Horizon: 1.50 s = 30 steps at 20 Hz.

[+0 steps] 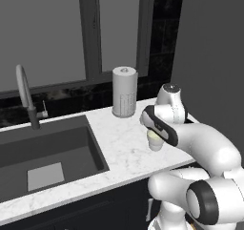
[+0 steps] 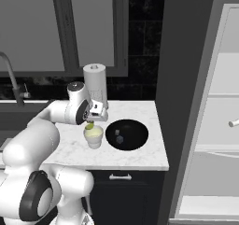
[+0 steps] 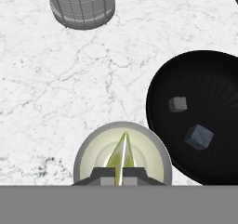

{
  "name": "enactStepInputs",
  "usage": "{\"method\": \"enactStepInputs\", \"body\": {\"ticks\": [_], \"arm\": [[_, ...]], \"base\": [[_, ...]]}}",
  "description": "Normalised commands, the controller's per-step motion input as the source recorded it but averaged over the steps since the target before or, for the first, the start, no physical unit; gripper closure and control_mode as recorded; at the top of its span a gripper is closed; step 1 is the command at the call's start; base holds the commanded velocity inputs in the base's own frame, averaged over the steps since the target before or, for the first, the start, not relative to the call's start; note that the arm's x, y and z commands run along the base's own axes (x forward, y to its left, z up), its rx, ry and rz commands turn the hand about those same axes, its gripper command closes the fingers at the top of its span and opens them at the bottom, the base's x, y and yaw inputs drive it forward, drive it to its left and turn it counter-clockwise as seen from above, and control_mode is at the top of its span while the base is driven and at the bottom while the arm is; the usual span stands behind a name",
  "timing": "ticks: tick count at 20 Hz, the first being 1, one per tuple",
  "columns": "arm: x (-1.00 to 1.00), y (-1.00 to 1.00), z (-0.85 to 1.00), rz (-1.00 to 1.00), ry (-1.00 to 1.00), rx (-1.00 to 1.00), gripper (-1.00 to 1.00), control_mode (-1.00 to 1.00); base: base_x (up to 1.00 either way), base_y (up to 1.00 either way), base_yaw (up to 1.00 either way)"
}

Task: Grab a lemon wedge from the fridge and one ice cube from the ice bowl, and put them in the glass of lemonade.

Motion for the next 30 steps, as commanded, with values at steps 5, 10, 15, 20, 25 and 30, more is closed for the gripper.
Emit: {"method": "enactStepInputs", "body": {"ticks": [5, 10, 15, 20, 25, 30], "arm": [[0.00, 0.00, 0.00, 0.00, 0.00, 0.00, -1.00, -1.00], [0.00, 0.00, 0.00, 0.00, 0.00, 0.00, -1.00, -1.00], [0.00, 0.00, 0.00, 0.00, 0.00, 0.00, -1.00, -1.00], [0.00, 0.00, 0.00, 0.00, 0.00, 0.00, -1.00, -1.00], [-0.04, -0.10, 0.17, 0.02, 0.00, 0.02, -1.00, -1.00], [-0.22, -0.13, 0.27, 0.02, -0.03, 0.05, -1.00, -1.00]], "base": [[0.00, 0.00, 0.00], [0.00, 0.00, 0.00], [0.00, 0.00, 0.00], [0.00, 0.00, 0.00], [0.00, 0.00, 0.00], [0.00, 0.00, 0.00]]}}
